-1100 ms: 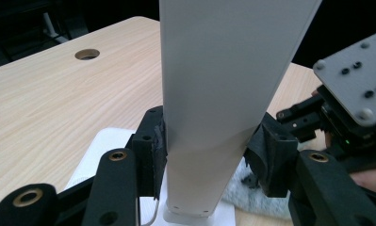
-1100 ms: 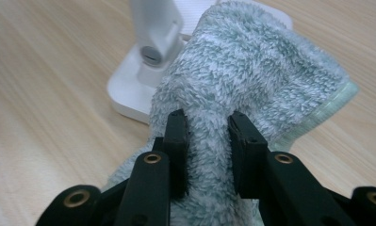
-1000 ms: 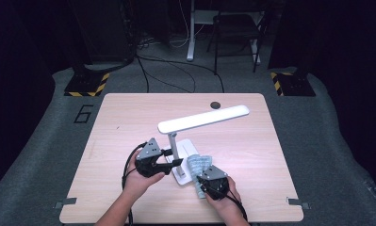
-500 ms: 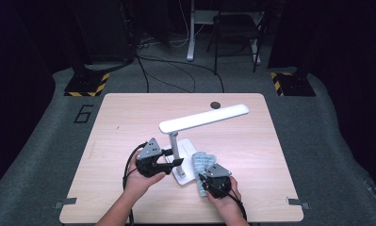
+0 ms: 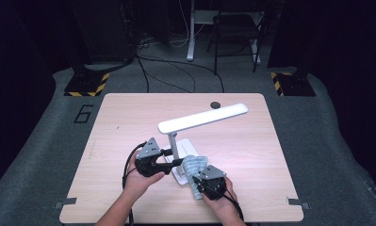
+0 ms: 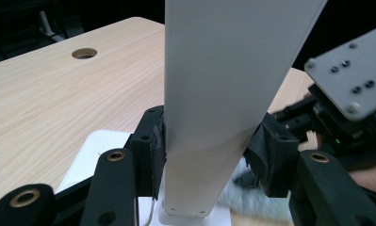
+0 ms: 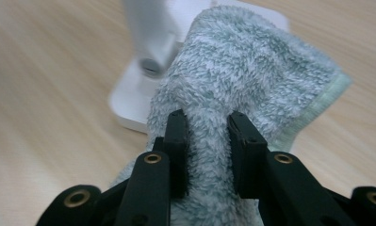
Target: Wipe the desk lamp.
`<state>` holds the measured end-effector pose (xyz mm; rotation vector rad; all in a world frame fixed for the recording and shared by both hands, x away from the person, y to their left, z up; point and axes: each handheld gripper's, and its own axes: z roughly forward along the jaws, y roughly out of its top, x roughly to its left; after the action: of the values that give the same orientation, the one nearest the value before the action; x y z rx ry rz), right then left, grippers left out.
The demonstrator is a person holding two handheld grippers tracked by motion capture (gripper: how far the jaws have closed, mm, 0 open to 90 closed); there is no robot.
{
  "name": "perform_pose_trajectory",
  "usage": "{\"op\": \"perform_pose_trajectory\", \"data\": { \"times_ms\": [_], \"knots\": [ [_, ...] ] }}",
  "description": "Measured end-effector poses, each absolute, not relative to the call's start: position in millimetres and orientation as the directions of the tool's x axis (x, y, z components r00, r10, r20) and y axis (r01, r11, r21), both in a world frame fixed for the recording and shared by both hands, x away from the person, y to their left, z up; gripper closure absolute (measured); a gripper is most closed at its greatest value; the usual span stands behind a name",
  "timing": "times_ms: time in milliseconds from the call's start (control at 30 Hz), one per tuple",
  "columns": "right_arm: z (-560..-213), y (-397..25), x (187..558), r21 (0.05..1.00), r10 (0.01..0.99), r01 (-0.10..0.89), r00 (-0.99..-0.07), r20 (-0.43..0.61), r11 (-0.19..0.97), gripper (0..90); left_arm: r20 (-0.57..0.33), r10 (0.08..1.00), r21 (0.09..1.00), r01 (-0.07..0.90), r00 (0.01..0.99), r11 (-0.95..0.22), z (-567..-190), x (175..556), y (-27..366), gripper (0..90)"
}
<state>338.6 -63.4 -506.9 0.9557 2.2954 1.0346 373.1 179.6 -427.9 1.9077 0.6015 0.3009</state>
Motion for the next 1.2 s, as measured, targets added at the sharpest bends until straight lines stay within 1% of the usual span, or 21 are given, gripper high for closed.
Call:
{"op": "perform_pose_trajectory", "data": {
  "times_ms": [100,133,233,333,567,667,700,867,967,1000,1033,1133,1167,1200],
  "knots": [
    [-508,-78,349,0.777,0.789,0.427,-0.599,-0.140,0.462,71.6,-0.066,0.538,0.911,0.270,0.840,-0.311,-428,373,180,51.8],
    [-508,-83,353,0.777,0.805,0.443,-0.578,-0.133,0.447,71.6,-0.065,0.538,0.911,0.270,0.840,-0.311,-428,373,180,51.8],
    [-510,-100,363,0.778,0.849,0.489,-0.517,-0.106,0.395,71.4,-0.082,0.515,0.909,0.276,0.853,-0.312,-428,373,180,51.7],
    [-510,-112,367,0.786,0.868,0.525,-0.496,-0.028,0.326,71.0,-0.073,0.512,0.911,0.266,0.856,-0.315,-428,371,178,51.6],
    [-504,-115,362,0.808,0.868,0.512,-0.497,0.000,0.293,70.5,-0.075,0.514,0.910,0.270,0.855,-0.316,-427,369,178,51.5],
    [-497,-115,357,0.831,0.850,0.481,-0.526,0.018,0.280,70.3,-0.073,0.504,0.909,0.266,0.860,-0.321,-427,369,178,51.4],
    [-495,-113,355,0.837,0.845,0.475,-0.534,0.029,0.272,70.2,-0.086,0.502,0.909,0.274,0.860,-0.314,-428,369,178,51.4],
    [-489,-100,346,0.860,0.804,0.425,-0.594,0.030,0.281,68.3,-0.085,0.482,0.909,0.266,0.872,-0.321,-428,368,177,51.3],
    [-492,-92,346,0.853,0.790,0.428,-0.612,0.030,0.299,63.4,-0.088,0.472,0.910,0.263,0.877,-0.320,-428,367,174,51.4],
    [-492,-92,346,0.853,0.790,0.428,-0.612,0.030,0.299,63.4,-0.088,0.472,0.910,0.263,0.877,-0.320,-428,367,174,51.4],
    [-498,-89,349,0.831,0.780,0.446,-0.626,0.023,0.333,55.4,-0.078,0.463,0.912,0.250,0.883,-0.324,-428,366,173,51.4],
    [-505,-87,352,0.821,0.793,0.464,-0.609,0.023,0.332,40.9,-0.081,0.453,0.910,0.251,0.888,-0.330,-428,366,173,51.4],
    [-505,-87,352,0.821,0.793,0.464,-0.609,0.023,0.332,40.9,-0.081,0.453,0.910,0.251,0.888,-0.330,-428,366,173,51.4],
    [-506,-88,354,0.818,0.798,0.477,-0.601,0.037,0.321,38.2,-0.082,0.455,0.913,0.250,0.887,-0.322,-429,366,173,51.4]
  ]
}}
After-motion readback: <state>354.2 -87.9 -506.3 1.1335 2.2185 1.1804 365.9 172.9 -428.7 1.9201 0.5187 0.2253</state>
